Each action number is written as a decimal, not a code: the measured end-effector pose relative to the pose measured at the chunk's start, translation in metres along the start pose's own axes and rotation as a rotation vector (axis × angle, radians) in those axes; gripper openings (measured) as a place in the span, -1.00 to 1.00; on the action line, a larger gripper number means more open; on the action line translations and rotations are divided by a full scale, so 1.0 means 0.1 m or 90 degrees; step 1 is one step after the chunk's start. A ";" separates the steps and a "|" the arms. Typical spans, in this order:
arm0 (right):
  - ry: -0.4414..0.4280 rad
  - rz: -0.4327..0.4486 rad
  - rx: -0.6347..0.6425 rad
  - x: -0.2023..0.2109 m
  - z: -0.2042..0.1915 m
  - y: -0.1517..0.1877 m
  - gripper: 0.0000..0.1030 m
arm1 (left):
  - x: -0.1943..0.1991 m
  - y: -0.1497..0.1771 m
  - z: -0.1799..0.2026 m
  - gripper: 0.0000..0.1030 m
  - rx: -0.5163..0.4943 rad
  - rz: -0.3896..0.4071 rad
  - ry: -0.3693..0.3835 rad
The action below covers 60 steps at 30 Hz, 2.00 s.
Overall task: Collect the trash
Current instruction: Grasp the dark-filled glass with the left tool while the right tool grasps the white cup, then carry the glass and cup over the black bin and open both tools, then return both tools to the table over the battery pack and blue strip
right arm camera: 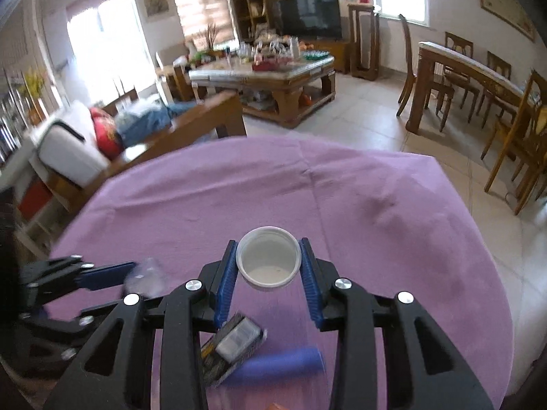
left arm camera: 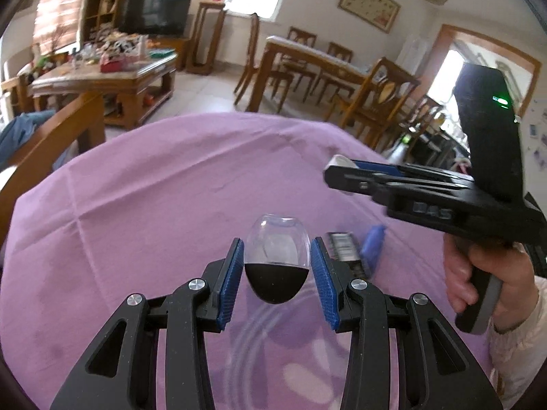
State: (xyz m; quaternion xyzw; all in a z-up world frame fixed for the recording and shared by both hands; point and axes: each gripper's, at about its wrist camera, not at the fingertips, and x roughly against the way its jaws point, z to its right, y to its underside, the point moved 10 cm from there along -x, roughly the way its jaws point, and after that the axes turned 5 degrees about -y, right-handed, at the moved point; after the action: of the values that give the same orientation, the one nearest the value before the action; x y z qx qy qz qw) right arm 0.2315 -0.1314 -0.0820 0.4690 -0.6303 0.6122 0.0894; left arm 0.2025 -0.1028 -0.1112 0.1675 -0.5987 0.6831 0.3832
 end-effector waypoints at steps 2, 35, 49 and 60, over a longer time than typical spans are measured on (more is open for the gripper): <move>-0.010 0.027 -0.016 0.24 0.04 0.03 -0.31 | 0.03 -0.03 0.11 -0.22 -0.004 0.007 0.022; 0.181 0.352 -0.392 3.63 2.96 2.31 -0.31 | -0.29 0.97 5.11 -0.21 -0.322 -0.061 0.334; 0.179 0.359 -0.452 3.63 3.37 2.78 -0.30 | -0.79 1.44 5.69 -0.21 -0.363 -0.113 0.331; 0.177 0.361 -0.451 3.68 3.30 2.76 0.48 | -0.49 1.19 5.37 0.66 -0.376 -0.051 0.273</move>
State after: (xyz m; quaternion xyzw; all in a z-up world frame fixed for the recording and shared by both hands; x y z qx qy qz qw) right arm -0.0101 -0.6438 -0.0964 0.1325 -0.8853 0.4172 0.1567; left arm 0.0246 -0.6250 -0.1049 -0.0742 -0.6693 0.4849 0.5581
